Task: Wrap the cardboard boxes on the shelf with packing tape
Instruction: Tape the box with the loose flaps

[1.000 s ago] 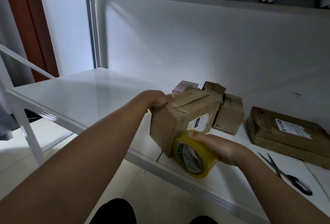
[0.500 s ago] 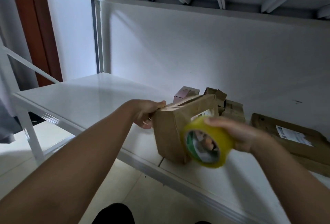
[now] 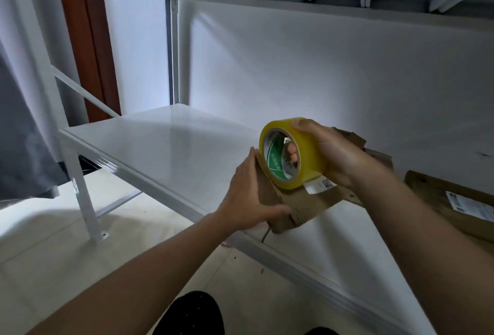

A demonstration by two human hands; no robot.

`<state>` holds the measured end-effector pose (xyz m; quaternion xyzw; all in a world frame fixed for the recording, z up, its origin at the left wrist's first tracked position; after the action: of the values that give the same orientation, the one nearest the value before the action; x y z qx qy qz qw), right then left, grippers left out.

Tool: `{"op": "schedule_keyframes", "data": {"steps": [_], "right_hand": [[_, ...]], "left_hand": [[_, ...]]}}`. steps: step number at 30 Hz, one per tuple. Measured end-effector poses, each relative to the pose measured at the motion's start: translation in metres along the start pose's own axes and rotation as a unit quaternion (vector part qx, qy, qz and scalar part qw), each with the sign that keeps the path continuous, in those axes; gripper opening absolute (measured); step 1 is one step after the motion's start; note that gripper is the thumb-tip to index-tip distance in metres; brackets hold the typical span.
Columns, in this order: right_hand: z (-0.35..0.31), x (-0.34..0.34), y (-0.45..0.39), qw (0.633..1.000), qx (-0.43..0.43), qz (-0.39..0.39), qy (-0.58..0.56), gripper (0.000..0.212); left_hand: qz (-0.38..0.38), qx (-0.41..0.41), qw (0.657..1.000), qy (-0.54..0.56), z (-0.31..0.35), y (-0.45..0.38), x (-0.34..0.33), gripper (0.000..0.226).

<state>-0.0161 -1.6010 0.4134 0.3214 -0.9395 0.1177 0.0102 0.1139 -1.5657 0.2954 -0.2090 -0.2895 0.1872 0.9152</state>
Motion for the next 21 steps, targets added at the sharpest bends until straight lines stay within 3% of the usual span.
{"op": "schedule_keyframes", "data": {"steps": [3, 7, 11, 17, 21], "right_hand": [[0.0, -0.006, -0.004, 1.0, -0.002, 0.003, 0.009, 0.021], [0.002, -0.005, -0.005, 1.0, 0.002, 0.011, 0.002, 0.022], [0.005, -0.006, -0.004, 1.0, -0.016, 0.008, 0.004, 0.024], [0.004, 0.011, 0.013, 0.977, -0.167, -0.047, 0.12, 0.039], [-0.004, 0.032, 0.022, 0.965, -0.216, -0.052, 0.137, 0.039]], "left_hand": [[-0.018, 0.043, 0.997, -0.055, -0.003, 0.006, -0.009, 0.141], [-0.038, 0.068, 0.988, -0.132, -0.008, 0.008, -0.017, 0.152], [0.006, 0.04, 0.991, -0.13, 0.0, 0.004, -0.015, 0.144], [0.054, 0.012, 0.995, -0.078, 0.004, -0.004, -0.014, 0.118], [0.01, -0.013, 0.993, -0.117, 0.007, -0.009, -0.025, 0.13]]}}
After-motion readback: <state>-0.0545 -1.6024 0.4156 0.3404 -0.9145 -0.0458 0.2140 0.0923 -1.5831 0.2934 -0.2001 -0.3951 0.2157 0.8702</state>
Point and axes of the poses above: each hand's wrist, its own y-axis away from the middle knuckle, its own x-axis out of the back of the hand, z = x × y, the point moved 4 cm from there along -y, towards the middle knuckle, and after that the axes turned 10 degrees about x, right-handed, at the moved point
